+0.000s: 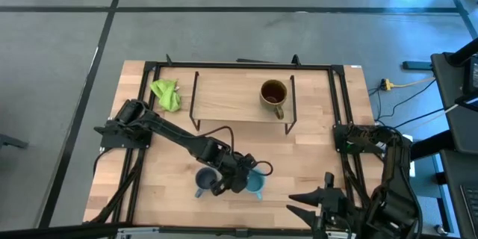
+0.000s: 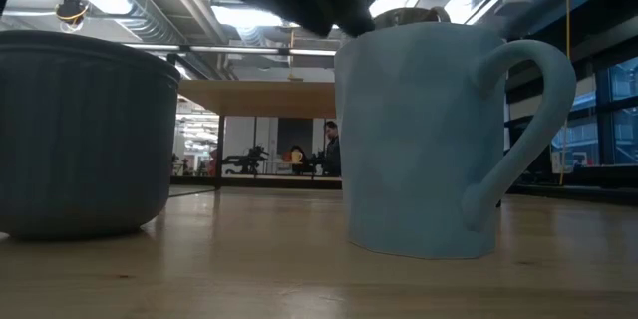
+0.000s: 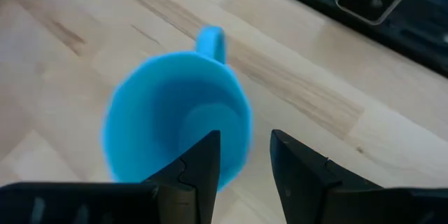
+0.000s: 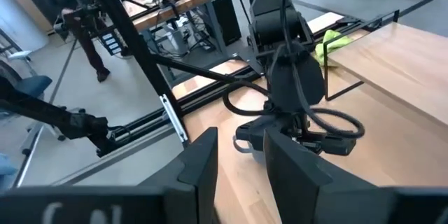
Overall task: Stack small to large cups/mugs on shelf
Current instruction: Put the blue mug on the shelf
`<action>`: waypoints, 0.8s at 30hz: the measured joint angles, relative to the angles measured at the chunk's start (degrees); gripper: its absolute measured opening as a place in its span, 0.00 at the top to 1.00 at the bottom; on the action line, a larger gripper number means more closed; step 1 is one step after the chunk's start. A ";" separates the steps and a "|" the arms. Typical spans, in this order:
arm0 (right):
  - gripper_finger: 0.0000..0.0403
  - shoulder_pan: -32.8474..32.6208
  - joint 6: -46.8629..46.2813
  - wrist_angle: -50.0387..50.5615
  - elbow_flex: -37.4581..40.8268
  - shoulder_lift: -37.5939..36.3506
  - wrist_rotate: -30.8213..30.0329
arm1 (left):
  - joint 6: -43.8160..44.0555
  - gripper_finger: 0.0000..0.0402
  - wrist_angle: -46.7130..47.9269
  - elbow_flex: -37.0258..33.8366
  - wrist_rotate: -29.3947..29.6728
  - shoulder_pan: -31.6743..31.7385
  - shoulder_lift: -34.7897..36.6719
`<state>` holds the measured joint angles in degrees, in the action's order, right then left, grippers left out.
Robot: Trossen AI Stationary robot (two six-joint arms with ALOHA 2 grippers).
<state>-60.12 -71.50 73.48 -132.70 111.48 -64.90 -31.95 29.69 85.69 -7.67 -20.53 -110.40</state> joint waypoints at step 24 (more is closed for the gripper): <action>0.71 0.39 0.61 2.67 0.00 0.02 0.00 | -0.10 0.73 -0.19 -0.01 2.57 0.45 -2.90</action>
<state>-59.72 -70.89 76.15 -132.70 111.50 -64.90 -32.05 29.50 85.68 -5.09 -20.08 -113.30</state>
